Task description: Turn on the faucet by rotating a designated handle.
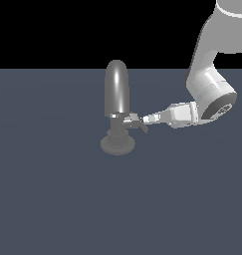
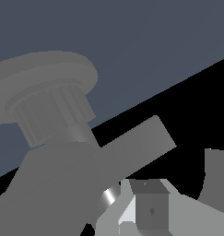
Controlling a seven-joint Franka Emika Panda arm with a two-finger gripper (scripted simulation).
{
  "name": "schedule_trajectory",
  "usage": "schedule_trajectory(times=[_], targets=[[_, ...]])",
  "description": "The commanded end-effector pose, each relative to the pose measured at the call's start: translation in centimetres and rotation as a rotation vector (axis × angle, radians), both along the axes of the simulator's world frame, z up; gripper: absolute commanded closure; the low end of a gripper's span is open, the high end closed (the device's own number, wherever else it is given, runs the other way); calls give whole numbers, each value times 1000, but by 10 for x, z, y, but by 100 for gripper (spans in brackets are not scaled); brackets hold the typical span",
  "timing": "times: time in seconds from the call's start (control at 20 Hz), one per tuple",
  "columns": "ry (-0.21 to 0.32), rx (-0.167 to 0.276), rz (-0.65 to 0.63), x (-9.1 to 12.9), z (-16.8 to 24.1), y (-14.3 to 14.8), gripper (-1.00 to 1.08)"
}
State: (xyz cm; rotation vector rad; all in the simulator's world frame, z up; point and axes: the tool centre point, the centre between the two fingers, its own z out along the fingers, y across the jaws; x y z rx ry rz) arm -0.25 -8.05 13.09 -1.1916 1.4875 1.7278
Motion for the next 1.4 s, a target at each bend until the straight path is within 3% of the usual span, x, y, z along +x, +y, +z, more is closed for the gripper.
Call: schedule_trajectory(times=[0.0, 0.05, 0.1, 1.35], targets=[[72, -7, -17, -19, -53, -4, 108], [72, -7, -17, -19, -53, -4, 108], [-3, 0, 0, 0, -7, 0, 108], [67, -7, -16, 19, -90, 5, 108]])
